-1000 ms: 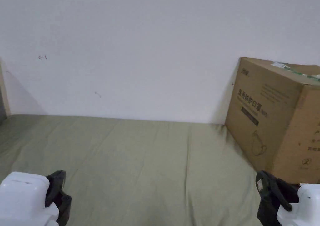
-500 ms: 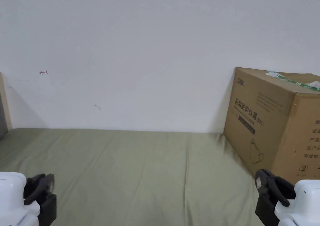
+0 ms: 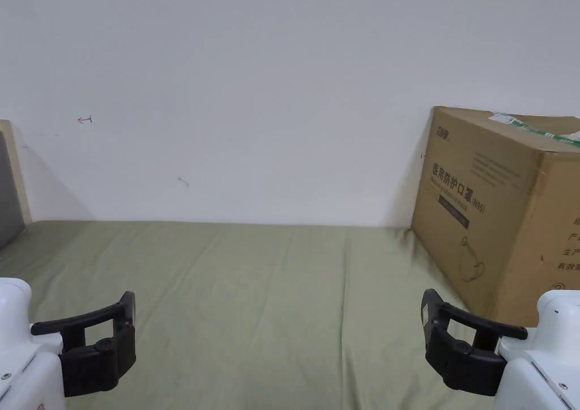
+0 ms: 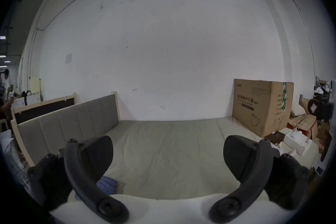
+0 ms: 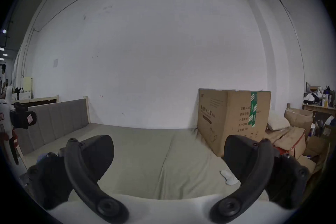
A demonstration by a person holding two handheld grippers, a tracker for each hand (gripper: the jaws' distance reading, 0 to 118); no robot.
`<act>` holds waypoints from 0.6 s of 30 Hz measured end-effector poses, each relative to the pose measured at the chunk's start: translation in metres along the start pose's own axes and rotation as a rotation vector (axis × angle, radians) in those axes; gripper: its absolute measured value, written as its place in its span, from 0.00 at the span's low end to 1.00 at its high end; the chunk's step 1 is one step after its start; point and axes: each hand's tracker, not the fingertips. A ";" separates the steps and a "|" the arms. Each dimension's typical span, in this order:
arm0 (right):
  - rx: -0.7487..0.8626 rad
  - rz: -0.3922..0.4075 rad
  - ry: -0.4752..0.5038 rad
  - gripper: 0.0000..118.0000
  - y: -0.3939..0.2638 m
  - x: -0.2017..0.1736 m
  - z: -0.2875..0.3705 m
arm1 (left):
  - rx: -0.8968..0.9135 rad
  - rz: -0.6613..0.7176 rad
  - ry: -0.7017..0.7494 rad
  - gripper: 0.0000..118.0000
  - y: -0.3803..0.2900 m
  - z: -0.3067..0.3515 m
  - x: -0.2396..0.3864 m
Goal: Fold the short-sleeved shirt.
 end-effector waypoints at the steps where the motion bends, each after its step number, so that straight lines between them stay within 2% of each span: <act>1: 0.024 0.012 0.009 1.00 0.000 0.000 0.000 | 0.004 -0.004 0.004 1.00 0.000 0.000 -0.001; 4: 0.022 0.040 0.041 1.00 0.004 -0.001 0.000 | 0.035 -0.020 0.023 1.00 0.003 0.001 0.000; 15: -0.002 0.073 -0.009 1.00 0.014 -0.018 -0.004 | 0.055 -0.078 0.031 1.00 0.006 0.002 0.006; 18: -0.003 0.104 0.019 1.00 0.013 -0.018 -0.004 | 0.053 -0.080 0.031 1.00 0.007 0.002 0.006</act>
